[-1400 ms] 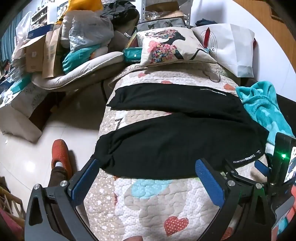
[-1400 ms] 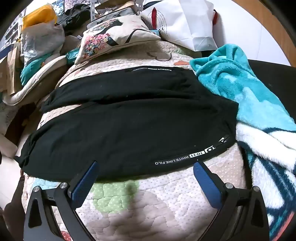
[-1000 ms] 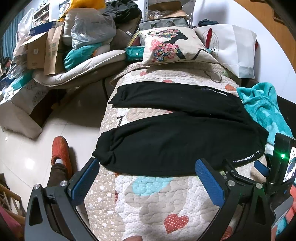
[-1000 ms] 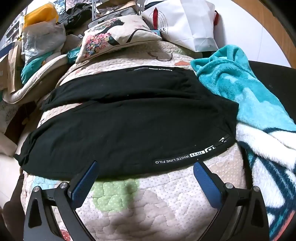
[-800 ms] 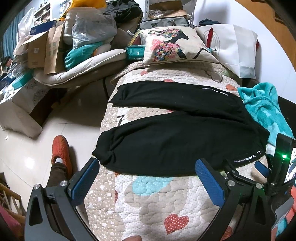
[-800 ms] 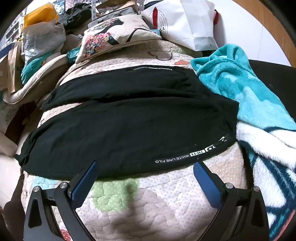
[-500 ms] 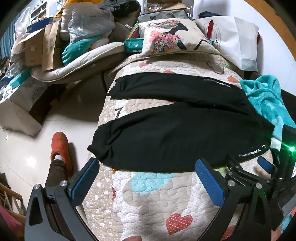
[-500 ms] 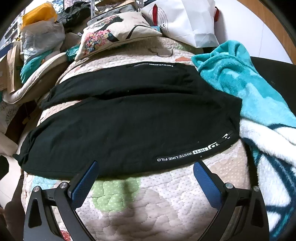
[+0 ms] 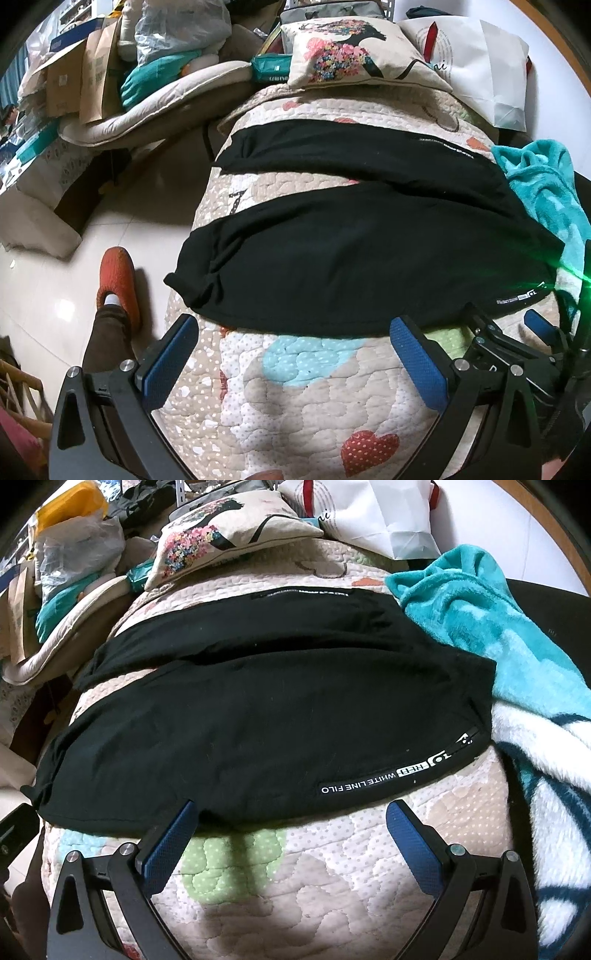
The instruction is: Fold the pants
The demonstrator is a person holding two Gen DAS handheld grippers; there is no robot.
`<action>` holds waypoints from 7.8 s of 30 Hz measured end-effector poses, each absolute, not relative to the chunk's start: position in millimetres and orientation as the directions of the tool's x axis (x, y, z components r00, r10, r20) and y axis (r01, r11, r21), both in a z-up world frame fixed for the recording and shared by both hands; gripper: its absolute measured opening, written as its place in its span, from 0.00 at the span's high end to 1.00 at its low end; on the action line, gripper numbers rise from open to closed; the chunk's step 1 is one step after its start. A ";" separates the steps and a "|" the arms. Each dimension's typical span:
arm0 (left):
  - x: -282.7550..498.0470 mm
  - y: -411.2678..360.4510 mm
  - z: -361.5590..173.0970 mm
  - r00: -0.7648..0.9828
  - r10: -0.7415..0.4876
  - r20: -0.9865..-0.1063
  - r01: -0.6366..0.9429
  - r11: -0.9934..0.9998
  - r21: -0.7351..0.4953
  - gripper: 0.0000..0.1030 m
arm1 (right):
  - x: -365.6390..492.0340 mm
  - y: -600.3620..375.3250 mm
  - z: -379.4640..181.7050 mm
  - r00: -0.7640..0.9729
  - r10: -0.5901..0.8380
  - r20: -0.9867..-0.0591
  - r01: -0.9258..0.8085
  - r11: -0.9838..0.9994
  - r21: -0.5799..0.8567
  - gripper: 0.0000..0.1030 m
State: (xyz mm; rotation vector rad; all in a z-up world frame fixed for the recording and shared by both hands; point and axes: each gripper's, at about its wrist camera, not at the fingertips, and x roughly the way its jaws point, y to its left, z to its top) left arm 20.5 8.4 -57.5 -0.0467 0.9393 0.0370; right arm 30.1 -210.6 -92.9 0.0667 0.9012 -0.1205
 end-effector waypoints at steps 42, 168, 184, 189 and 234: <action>71.7 13.1 -126.7 0.541 -0.075 -0.838 0.030 0.997 -0.070 0.00 | 46.8 -210.4 -119.8 0.551 -0.095 -0.829 0.164 0.986 -0.004 0.00; 191.7 94.6 -12.4 0.663 -0.274 -0.696 0.316 0.946 -0.072 0.85 | 220.4 -199.0 -26.2 0.426 0.255 -0.868 -0.485 0.874 0.019 0.91; 59.8 83.0 -64.3 0.504 -0.155 -0.849 0.330 0.944 0.023 0.78 | 68.1 -192.5 -102.0 0.230 0.112 -0.967 -0.575 0.817 -0.042 0.85; 48.7 110.9 -40.7 0.527 -0.147 -0.837 0.225 0.974 -0.029 0.76 | 62.0 -204.1 -96.4 0.214 0.097 -0.972 -0.525 0.850 -0.031 0.71; 110.7 140.9 -125.7 0.390 -0.148 -0.909 -0.224 0.942 -0.250 0.41 | 281.0 -165.0 -70.7 0.475 -0.006 -0.880 -0.238 0.962 -0.135 0.94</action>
